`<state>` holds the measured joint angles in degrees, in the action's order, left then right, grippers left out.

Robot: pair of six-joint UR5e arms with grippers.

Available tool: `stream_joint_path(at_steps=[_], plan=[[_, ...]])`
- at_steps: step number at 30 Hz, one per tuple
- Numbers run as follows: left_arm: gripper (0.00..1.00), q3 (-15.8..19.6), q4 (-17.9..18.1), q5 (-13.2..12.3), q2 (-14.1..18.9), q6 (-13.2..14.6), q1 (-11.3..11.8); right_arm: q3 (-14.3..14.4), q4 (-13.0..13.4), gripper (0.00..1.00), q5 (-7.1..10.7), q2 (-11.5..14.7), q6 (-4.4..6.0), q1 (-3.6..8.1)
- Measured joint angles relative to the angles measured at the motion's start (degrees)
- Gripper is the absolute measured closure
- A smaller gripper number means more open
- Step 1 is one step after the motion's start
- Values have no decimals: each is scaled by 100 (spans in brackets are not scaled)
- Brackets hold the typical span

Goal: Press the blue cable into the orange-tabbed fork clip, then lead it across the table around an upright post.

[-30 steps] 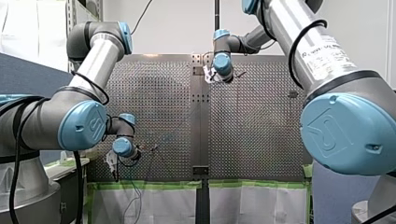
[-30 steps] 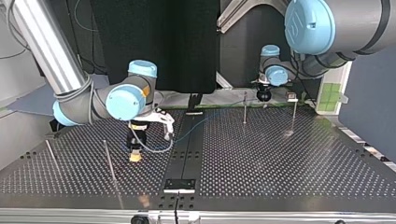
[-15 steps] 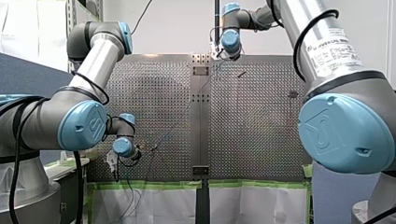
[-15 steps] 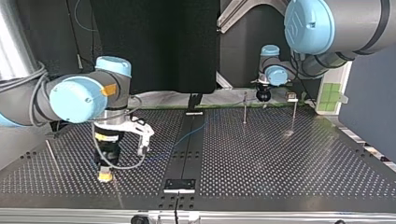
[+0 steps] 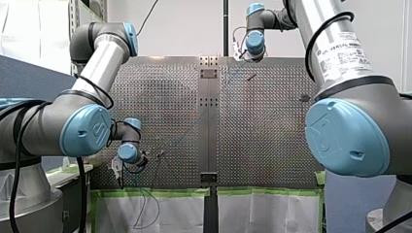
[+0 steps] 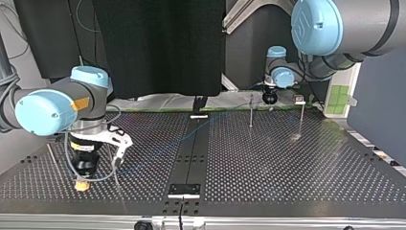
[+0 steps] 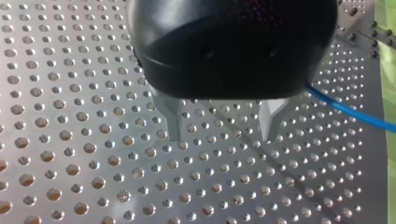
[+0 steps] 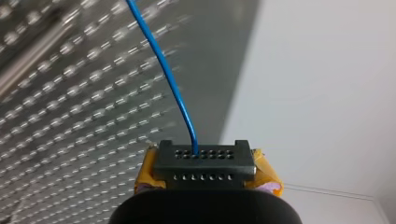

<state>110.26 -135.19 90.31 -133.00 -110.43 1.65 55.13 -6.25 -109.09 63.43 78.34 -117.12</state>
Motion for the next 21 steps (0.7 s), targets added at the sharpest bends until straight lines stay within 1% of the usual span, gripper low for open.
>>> stream_joint_path(at_steps=[2,7,21], plan=[[18,-1,0,2,0,6,0,13,1,100,6,-97,-1,60],[18,0,7,7,0,12,-2,47,3,100,8,-305,5,158],[18,1,160,2,0,-19,-4,209,-23,100,10,-569,10,451]])
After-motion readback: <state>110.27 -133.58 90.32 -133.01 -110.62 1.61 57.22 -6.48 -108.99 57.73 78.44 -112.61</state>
